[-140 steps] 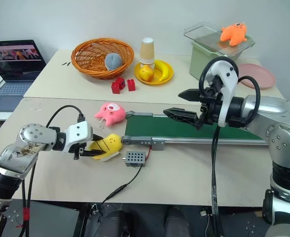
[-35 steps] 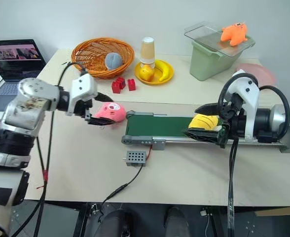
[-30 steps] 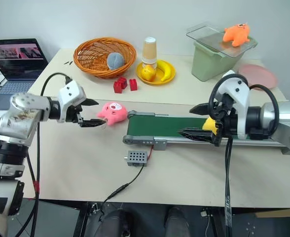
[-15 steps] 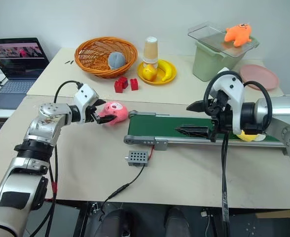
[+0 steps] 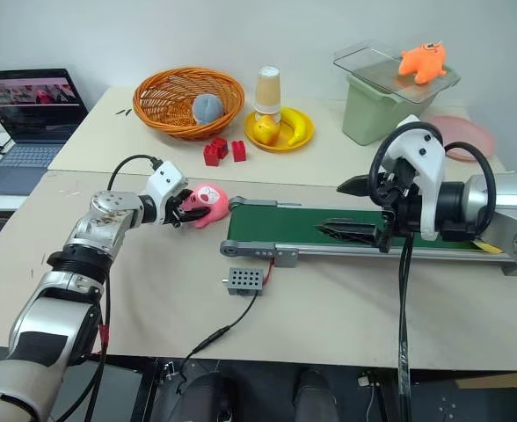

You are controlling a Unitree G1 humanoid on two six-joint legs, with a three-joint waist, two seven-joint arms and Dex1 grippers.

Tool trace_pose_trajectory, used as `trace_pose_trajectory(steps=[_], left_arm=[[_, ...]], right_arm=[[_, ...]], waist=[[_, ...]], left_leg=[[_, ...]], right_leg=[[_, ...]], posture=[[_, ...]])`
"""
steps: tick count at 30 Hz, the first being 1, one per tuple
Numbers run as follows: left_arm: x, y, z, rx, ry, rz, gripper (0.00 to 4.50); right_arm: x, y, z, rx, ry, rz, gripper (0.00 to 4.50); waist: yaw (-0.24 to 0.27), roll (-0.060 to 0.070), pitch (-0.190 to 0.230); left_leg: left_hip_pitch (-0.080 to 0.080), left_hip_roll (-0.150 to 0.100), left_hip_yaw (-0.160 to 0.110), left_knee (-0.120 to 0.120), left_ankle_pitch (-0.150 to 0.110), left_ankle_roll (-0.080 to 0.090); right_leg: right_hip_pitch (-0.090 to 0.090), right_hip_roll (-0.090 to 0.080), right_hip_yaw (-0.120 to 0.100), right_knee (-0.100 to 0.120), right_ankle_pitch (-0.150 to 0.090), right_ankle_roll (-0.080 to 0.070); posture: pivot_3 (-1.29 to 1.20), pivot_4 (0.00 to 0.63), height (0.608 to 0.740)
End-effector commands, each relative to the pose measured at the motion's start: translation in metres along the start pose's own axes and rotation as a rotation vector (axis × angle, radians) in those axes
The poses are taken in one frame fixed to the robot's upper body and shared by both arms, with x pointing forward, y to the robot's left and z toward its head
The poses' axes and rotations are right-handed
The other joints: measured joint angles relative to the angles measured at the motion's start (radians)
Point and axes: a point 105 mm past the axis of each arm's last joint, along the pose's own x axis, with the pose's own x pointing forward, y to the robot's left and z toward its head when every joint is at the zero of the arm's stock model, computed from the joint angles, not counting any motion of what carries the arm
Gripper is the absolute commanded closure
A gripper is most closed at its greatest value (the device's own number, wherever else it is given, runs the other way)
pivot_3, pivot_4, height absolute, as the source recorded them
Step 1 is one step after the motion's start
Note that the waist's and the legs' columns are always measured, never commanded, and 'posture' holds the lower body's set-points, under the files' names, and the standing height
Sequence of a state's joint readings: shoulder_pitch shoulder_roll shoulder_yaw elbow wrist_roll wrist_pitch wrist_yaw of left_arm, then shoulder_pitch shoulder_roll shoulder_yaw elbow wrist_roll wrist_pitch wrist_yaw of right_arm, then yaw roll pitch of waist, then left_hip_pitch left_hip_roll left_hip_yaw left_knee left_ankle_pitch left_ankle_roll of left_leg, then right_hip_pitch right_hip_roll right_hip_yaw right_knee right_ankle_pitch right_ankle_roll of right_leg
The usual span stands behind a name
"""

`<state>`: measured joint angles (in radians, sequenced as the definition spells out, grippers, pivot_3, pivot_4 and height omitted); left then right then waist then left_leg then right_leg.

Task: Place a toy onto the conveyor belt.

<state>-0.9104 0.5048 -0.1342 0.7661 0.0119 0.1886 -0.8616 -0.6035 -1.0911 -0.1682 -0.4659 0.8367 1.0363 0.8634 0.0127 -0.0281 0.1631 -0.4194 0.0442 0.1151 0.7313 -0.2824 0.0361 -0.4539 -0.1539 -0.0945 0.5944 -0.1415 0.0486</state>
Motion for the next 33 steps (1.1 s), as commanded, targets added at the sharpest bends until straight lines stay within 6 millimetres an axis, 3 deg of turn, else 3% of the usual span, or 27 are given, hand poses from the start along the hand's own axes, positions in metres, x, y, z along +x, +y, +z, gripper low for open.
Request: trace_pose_trajectory(steps=[1, 3, 10, 13, 17, 20, 24, 28, 33], left_arm=[[0.001, 0.002, -0.006, -0.003, 0.035, 0.022, 3.35], [0.000, 0.006, -0.005, 0.003, 0.036, 0.045, 3.88], [-0.013, 0.024, 0.012, 0.013, -0.003, 0.114, 3.88], [-0.032, 0.041, 0.042, 0.046, -0.066, 0.147, 3.88], [-0.052, 0.048, 0.077, 0.076, -0.136, 0.150, 3.88], [-0.059, 0.038, 0.102, 0.103, -0.186, 0.089, 3.88], [-0.057, 0.005, 0.134, 0.120, -0.254, -0.067, 3.88], [-0.051, -0.029, 0.145, 0.187, -0.254, -0.221, 3.88], [-0.039, -0.057, 0.149, 0.221, -0.255, -0.318, 3.88]], right_arm=[[-0.007, -0.002, 0.008, -0.036, -0.012, -0.033, 0.00], [-0.007, -0.002, 0.008, -0.037, -0.013, -0.031, 0.00], [-0.005, -0.002, 0.006, -0.034, -0.013, -0.025, 0.00], [-0.006, -0.002, 0.003, -0.027, -0.004, -0.021, 0.00], [-0.006, -0.002, 0.000, -0.022, 0.000, -0.024, 0.00], [-0.004, -0.002, -0.002, -0.016, -0.002, -0.023, 0.00], [-0.002, -0.002, -0.004, -0.012, -0.005, -0.022, 0.00], [0.000, -0.002, -0.004, -0.008, -0.007, -0.018, 0.00], [-0.002, 0.000, -0.005, -0.003, -0.008, -0.029, 0.00]], waist=[[0.000, 0.000, 0.000], [0.000, 0.000, 0.000], [0.000, 0.000, 0.000], [-0.006, 0.000, 0.000], [-0.003, 0.000, 0.000], [0.004, 0.000, 0.000], [0.006, 0.000, 0.000], [0.002, 0.000, 0.000], [0.000, 0.000, 0.000]], left_leg=[[0.000, 0.000, 0.000, 0.000, 0.000, 0.000], [0.000, 0.000, 0.000, 0.000, 0.000, 0.000], [0.000, 0.000, 0.000, 0.000, 0.000, 0.000], [0.000, 0.000, 0.000, 0.000, 0.000, 0.000], [-0.002, 0.000, 0.000, 0.000, 0.002, -0.004], [-0.003, 0.000, 0.000, 0.000, 0.002, -0.004], [-0.003, -0.001, 0.000, 0.000, 0.002, -0.003], [-0.003, -0.001, 0.000, 0.000, 0.002, -0.004], [-0.003, -0.001, 0.000, 0.000, 0.002, -0.004]], right_leg=[[0.000, 0.000, 0.000, 0.000, 0.000, 0.000], [0.000, 0.000, 0.000, 0.000, 0.000, 0.000], [0.000, 0.000, 0.000, 0.000, 0.000, 0.000], [-0.001, 0.000, 0.000, 0.000, 0.000, 0.000], [-0.002, 0.000, 0.000, -0.001, 0.000, 0.000], [-0.002, 0.000, 0.000, -0.001, 0.000, 0.001], [-0.002, 0.000, 0.000, -0.002, 0.000, 0.001], [-0.002, 0.000, 0.000, -0.001, -0.001, 0.001], [-0.002, 0.000, 0.000, -0.001, -0.001, 0.001]], posture=[[0.00, 0.150, 0.740], [0.00, 0.150, 0.740], [0.00, 0.150, 0.740], [0.00, 0.150, 0.740], [0.00, 0.150, 0.740], [0.00, 0.150, 0.740], [0.00, 0.150, 0.740], [0.00, 0.150, 0.740], [0.00, 0.150, 0.740]])
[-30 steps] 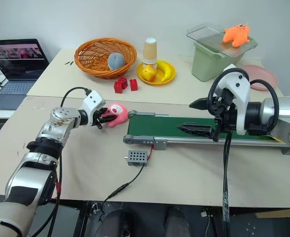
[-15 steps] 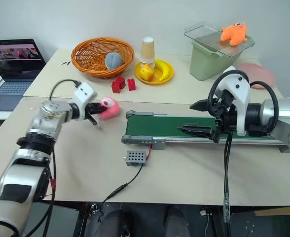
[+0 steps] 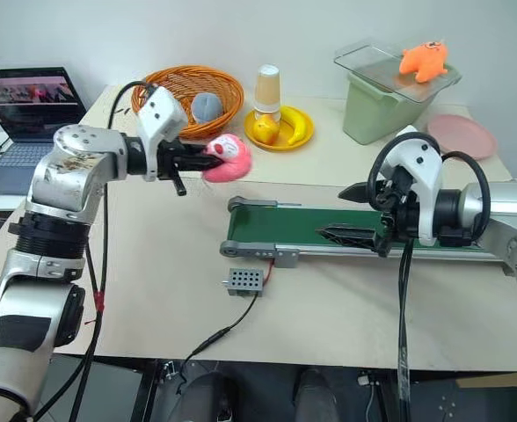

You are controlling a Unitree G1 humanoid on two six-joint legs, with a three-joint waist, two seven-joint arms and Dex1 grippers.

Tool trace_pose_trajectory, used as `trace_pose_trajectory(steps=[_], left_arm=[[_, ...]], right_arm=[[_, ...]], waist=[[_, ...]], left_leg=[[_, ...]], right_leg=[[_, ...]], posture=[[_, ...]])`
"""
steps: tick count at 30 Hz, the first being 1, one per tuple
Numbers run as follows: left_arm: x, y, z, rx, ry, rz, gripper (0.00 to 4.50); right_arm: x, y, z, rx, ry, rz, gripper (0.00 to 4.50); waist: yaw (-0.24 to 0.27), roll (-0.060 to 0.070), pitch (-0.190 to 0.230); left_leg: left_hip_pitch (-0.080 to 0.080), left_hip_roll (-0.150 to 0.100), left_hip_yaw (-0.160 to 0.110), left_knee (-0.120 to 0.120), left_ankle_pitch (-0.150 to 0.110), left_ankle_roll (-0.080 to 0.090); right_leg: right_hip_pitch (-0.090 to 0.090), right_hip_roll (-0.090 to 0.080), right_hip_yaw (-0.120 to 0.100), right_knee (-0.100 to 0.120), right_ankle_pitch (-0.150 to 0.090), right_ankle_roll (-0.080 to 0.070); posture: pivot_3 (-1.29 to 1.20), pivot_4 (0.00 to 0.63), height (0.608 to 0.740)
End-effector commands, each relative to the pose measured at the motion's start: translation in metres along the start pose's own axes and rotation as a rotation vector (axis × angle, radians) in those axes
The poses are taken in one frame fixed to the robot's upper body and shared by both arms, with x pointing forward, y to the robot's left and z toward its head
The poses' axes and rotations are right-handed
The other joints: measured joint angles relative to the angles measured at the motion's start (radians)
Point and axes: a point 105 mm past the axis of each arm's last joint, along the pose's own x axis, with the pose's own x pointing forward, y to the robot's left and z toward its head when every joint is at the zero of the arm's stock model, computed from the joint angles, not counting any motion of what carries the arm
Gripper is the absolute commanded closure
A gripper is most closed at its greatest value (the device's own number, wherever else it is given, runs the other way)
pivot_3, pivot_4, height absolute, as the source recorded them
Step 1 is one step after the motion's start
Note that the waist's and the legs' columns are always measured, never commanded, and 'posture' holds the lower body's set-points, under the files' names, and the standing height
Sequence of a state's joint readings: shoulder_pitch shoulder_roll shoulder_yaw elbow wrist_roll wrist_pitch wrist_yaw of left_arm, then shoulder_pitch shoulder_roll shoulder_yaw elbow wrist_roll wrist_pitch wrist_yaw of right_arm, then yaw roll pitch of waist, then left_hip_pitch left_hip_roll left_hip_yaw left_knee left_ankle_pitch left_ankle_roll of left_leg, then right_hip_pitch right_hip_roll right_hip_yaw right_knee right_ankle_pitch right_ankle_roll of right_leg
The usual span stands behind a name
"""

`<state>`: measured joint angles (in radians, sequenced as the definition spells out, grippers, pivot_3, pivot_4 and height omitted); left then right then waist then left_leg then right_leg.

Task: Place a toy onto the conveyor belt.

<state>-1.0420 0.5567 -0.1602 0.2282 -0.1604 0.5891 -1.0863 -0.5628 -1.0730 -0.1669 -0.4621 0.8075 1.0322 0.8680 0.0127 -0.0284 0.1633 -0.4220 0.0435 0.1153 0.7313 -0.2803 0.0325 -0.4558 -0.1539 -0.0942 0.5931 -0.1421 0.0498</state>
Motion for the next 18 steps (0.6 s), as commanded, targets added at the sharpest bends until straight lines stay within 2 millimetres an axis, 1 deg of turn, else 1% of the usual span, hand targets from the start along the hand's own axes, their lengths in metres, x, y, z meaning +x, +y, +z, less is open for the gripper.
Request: trace_pose_trajectory(steps=[1, 4, 9, 11, 14, 17, 18], left_arm=[[0.010, -0.017, 0.015, 0.068, -0.024, -0.075, 3.88], [0.017, -0.026, 0.013, 0.066, -0.027, -0.119, 3.88], [0.031, -0.042, 0.003, 0.091, -0.008, -0.185, 3.88], [0.036, -0.049, 0.000, 0.075, -0.005, -0.211, 3.88], [0.039, -0.062, -0.007, 0.083, 0.011, -0.256, 3.88], [0.040, -0.069, -0.012, 0.092, 0.020, -0.277, 3.88], [0.040, -0.069, -0.012, 0.092, 0.022, -0.275, 3.62]], right_arm=[[-0.005, 0.001, 0.006, -0.033, -0.025, -0.027, 0.00], [-0.006, 0.003, 0.006, -0.030, -0.026, -0.031, 0.00], [-0.007, 0.005, 0.006, -0.029, -0.029, -0.043, 0.00], [-0.008, 0.005, 0.006, -0.027, -0.030, -0.048, 0.00], [-0.008, 0.006, 0.007, -0.026, -0.033, -0.055, 0.00], [-0.009, 0.006, 0.007, -0.025, -0.033, -0.059, 0.00], [-0.009, 0.006, 0.007, -0.025, -0.032, -0.060, 0.00]], waist=[[0.000, 0.000, 0.000], [-0.001, 0.000, 0.000], [0.000, 0.000, 0.000], [0.000, 0.000, 0.000], [0.001, 0.000, 0.000], [0.001, 0.000, 0.000], [0.001, 0.000, 0.000]], left_leg=[[0.000, 0.000, 0.000, 0.000, 0.000, 0.000], [0.000, 0.000, 0.000, 0.000, 0.000, 0.000], [0.000, 0.000, 0.000, 0.000, 0.000, 0.000], [0.000, 0.000, 0.000, 0.000, 0.000, 0.000], [0.000, 0.000, 0.000, 0.000, 0.000, 0.000], [0.000, 0.000, -0.001, 0.000, 0.000, 0.000], [0.000, 0.000, -0.001, 0.000, 0.000, 0.000]], right_leg=[[0.000, 0.000, 0.000, 0.000, 0.000, 0.000], [0.000, 0.000, 0.000, 0.000, 0.000, 0.000], [0.000, 0.000, 0.000, 0.000, 0.000, 0.000], [0.000, 0.000, 0.000, 0.000, 0.000, 0.000], [0.000, 0.000, 0.000, 0.000, 0.000, 0.000], [0.000, 0.000, 0.000, 0.000, 0.000, 0.000], [0.000, 0.000, 0.000, 0.000, 0.000, 0.000]], posture=[[0.00, 0.150, 0.740], [0.00, 0.150, 0.740], [0.00, 0.150, 0.740], [0.00, 0.150, 0.740], [0.00, 0.150, 0.740], [0.00, 0.150, 0.740], [0.00, 0.150, 0.740]])
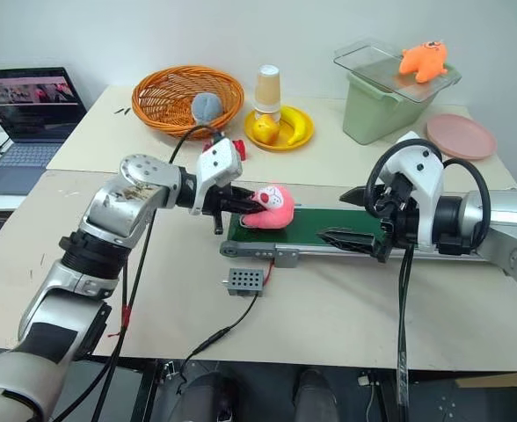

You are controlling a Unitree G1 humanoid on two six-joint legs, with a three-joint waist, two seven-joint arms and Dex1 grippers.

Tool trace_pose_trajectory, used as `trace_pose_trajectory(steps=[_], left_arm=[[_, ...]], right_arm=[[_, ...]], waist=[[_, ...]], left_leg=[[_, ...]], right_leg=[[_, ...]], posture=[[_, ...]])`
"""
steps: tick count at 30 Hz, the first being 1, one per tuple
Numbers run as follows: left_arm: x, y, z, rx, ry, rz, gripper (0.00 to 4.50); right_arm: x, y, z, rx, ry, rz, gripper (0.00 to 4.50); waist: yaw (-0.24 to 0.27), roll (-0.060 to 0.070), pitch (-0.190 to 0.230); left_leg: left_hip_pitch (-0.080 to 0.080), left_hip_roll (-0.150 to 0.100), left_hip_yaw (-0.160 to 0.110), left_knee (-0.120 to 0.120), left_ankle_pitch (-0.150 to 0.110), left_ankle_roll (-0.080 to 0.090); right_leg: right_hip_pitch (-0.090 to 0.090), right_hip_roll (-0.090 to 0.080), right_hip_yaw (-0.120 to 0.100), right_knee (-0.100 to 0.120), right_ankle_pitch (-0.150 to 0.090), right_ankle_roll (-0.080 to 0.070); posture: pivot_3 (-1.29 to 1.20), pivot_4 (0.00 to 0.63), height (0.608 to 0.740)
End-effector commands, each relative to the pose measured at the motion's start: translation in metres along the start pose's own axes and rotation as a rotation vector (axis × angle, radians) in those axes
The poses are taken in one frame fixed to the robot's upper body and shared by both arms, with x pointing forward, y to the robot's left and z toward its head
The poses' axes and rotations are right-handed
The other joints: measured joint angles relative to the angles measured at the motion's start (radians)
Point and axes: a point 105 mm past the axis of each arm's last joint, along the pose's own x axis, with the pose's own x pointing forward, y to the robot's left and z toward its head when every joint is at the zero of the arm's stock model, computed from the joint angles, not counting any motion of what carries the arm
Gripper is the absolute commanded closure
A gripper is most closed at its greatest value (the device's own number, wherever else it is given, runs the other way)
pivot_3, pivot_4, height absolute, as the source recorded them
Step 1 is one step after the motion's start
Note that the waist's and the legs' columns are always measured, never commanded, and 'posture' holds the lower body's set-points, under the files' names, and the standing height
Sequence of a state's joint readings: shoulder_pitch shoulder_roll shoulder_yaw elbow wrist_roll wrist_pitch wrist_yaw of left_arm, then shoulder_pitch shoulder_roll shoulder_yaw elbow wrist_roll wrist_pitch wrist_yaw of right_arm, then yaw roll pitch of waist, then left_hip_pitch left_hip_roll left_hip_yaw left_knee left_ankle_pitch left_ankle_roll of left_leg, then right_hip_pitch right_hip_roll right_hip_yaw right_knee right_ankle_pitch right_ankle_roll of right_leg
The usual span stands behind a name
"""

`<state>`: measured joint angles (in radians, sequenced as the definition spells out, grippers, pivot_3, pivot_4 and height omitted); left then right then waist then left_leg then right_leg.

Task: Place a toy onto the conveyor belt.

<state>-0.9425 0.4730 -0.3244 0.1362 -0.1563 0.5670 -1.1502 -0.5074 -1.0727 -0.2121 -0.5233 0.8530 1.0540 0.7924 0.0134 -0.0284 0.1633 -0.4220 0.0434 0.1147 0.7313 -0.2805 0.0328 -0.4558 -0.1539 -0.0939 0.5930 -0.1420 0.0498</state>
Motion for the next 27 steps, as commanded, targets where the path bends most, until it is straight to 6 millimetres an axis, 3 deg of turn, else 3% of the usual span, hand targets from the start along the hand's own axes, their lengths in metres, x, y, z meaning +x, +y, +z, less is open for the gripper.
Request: trace_pose_trajectory(steps=[1, 2, 3, 11, 22, 27], left_arm=[[-0.001, -0.004, 0.010, 0.064, -0.017, -0.002, 3.30], [-0.001, -0.004, 0.010, 0.059, -0.018, 0.001, 3.22], [-0.001, -0.004, 0.011, 0.051, -0.021, -0.003, 2.73], [-0.009, 0.001, 0.023, 0.075, -0.039, 0.024, 0.06], [-0.050, 0.033, 0.077, -0.007, -0.190, 0.177, 0.06], [-0.070, 0.045, 0.074, -0.081, -0.203, 0.281, 0.06]], right_arm=[[-0.007, 0.000, 0.010, -0.031, -0.032, -0.025, 0.00], [-0.008, 0.000, 0.010, -0.031, -0.032, -0.026, 0.00], [-0.008, 0.000, 0.010, -0.031, -0.032, -0.027, 0.00], [-0.008, -0.001, 0.011, -0.032, -0.031, -0.024, 0.00], [-0.013, -0.003, 0.004, -0.041, 0.021, -0.024, 0.00], [-0.022, -0.010, -0.002, -0.064, 0.080, -0.065, 0.00]], waist=[[0.000, 0.000, 0.000], [0.000, 0.000, 0.000], [0.000, 0.000, 0.000], [0.000, 0.000, 0.000], [0.000, 0.000, 0.000], [-0.001, 0.000, 0.000]], left_leg=[[0.000, 0.000, 0.000, 0.000, 0.000, 0.000], [0.000, 0.000, 0.000, 0.000, 0.000, 0.000], [0.000, 0.000, 0.000, 0.000, 0.000, 0.000], [0.000, 0.000, -0.001, 0.000, 0.000, 0.001], [0.000, 0.000, -0.001, 0.000, -0.001, 0.001], [0.000, 0.000, -0.001, 0.000, 0.000, 0.001]], right_leg=[[0.000, 0.000, 0.000, 0.000, 0.000, 0.000], [0.000, 0.000, 0.000, 0.000, 0.000, 0.000], [0.000, 0.000, 0.000, 0.000, 0.000, 0.000], [0.000, 0.000, 0.000, 0.000, 0.000, 0.000], [0.000, 0.000, 0.000, 0.000, 0.000, 0.000], [0.000, 0.000, 0.000, 0.000, 0.000, 0.000]], posture=[[0.00, 0.150, 0.740], [0.00, 0.150, 0.740], [0.00, 0.150, 0.740], [0.00, 0.150, 0.740], [0.00, 0.150, 0.740], [0.00, 0.150, 0.740]])
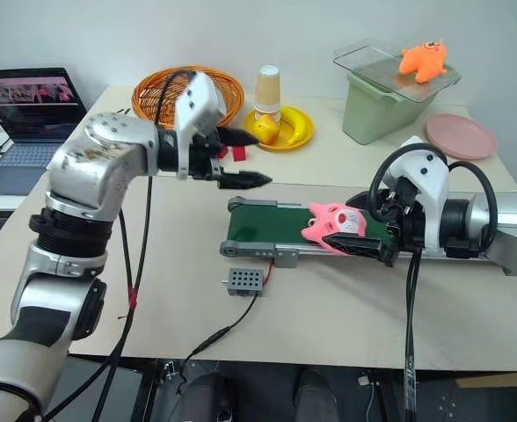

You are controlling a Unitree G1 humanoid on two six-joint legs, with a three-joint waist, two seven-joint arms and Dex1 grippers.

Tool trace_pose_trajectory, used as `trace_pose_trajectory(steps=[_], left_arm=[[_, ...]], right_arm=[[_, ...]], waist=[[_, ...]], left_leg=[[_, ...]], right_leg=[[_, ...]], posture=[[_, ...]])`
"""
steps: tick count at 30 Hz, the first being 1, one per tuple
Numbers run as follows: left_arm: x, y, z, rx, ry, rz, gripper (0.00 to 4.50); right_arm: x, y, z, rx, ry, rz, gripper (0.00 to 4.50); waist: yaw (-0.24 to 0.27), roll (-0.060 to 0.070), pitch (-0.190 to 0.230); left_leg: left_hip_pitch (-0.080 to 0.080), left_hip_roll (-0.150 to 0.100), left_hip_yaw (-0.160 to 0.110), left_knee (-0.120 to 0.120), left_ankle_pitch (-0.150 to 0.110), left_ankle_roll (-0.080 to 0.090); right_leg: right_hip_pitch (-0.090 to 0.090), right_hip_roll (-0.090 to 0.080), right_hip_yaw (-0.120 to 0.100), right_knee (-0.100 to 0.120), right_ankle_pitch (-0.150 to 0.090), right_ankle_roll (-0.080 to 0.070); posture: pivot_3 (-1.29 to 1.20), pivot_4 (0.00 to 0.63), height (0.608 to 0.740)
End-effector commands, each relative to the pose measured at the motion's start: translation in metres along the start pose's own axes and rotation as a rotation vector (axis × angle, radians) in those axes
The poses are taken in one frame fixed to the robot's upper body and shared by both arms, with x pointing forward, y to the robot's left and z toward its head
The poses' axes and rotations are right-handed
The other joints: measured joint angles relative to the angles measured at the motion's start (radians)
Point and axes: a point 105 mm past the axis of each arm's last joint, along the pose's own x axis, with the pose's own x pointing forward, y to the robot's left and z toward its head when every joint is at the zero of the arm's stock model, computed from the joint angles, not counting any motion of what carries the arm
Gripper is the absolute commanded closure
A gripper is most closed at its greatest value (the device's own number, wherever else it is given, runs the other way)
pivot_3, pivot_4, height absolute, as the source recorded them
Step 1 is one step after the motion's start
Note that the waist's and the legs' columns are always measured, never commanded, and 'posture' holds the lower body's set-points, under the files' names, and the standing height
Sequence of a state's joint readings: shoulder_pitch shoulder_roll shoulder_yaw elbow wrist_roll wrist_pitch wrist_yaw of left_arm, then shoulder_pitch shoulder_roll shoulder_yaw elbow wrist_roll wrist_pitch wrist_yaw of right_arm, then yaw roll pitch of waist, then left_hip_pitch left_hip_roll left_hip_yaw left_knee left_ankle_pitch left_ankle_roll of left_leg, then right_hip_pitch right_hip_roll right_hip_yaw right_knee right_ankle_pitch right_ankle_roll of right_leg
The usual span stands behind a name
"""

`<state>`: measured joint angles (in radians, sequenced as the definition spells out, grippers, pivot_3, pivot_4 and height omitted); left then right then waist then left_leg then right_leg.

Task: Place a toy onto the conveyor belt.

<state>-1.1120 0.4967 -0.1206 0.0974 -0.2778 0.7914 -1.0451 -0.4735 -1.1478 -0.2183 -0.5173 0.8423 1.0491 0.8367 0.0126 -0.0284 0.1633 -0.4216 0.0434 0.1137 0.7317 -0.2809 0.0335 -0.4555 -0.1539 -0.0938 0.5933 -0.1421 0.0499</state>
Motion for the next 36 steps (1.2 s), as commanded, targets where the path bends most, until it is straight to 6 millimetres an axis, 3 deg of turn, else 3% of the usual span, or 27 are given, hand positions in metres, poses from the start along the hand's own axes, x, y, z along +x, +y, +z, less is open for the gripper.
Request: trace_pose_trajectory(steps=[1, 8, 12, 19, 23, 36], left_arm=[[-0.019, 0.014, 0.008, -0.018, -0.023, 0.103, 0.06], [-0.042, 0.036, 0.000, -0.046, -0.025, 0.308, 0.06], [-0.049, 0.039, -0.005, -0.083, -0.043, 0.375, 0.06], [-0.061, 0.016, -0.006, -0.026, -0.073, 0.273, 0.06], [-0.069, 0.010, -0.021, -0.027, -0.026, 0.254, 0.06], [-0.078, -0.003, -0.044, -0.026, 0.011, 0.206, 0.06]], right_arm=[[-0.017, -0.011, 0.003, -0.060, 0.023, -0.080, 0.00], [-0.036, -0.032, -0.006, -0.104, 0.094, -0.200, 0.00], [-0.037, -0.038, 0.004, -0.114, 0.033, -0.223, 0.00], [-0.023, -0.032, 0.024, -0.063, -0.137, -0.152, 0.00], [-0.016, -0.029, 0.036, -0.017, -0.235, -0.102, 0.00], [-0.013, -0.024, 0.038, 0.018, -0.262, -0.042, 0.00]], waist=[[0.000, 0.000, 0.000], [0.002, 0.000, 0.000], [0.000, 0.000, 0.000], [-0.003, 0.000, 0.000], [-0.001, 0.000, 0.000], [0.000, 0.000, 0.000]], left_leg=[[0.000, 0.000, 0.000, 0.000, 0.000, 0.000], [0.000, 0.000, 0.000, 0.000, 0.000, -0.001], [0.000, 0.000, 0.000, 0.000, 0.001, -0.001], [0.000, 0.000, 0.001, 0.000, 0.001, -0.002], [0.001, 0.000, 0.001, 0.000, 0.001, -0.002], [0.001, 0.000, 0.000, 0.000, 0.001, -0.002]], right_leg=[[0.000, 0.000, 0.000, 0.000, 0.000, 0.000], [0.000, 0.000, 0.000, 0.000, 0.000, 0.000], [0.000, 0.000, 0.000, 0.000, 0.000, 0.000], [0.000, 0.000, 0.000, 0.000, 0.000, 0.000], [0.000, 0.000, 0.000, 0.000, 0.000, 0.000], [0.001, 0.000, 0.000, 0.000, 0.000, 0.000]], posture=[[0.00, 0.150, 0.740], [0.00, 0.150, 0.740], [0.00, 0.150, 0.740], [0.00, 0.150, 0.740], [0.00, 0.150, 0.740], [0.00, 0.150, 0.740]])
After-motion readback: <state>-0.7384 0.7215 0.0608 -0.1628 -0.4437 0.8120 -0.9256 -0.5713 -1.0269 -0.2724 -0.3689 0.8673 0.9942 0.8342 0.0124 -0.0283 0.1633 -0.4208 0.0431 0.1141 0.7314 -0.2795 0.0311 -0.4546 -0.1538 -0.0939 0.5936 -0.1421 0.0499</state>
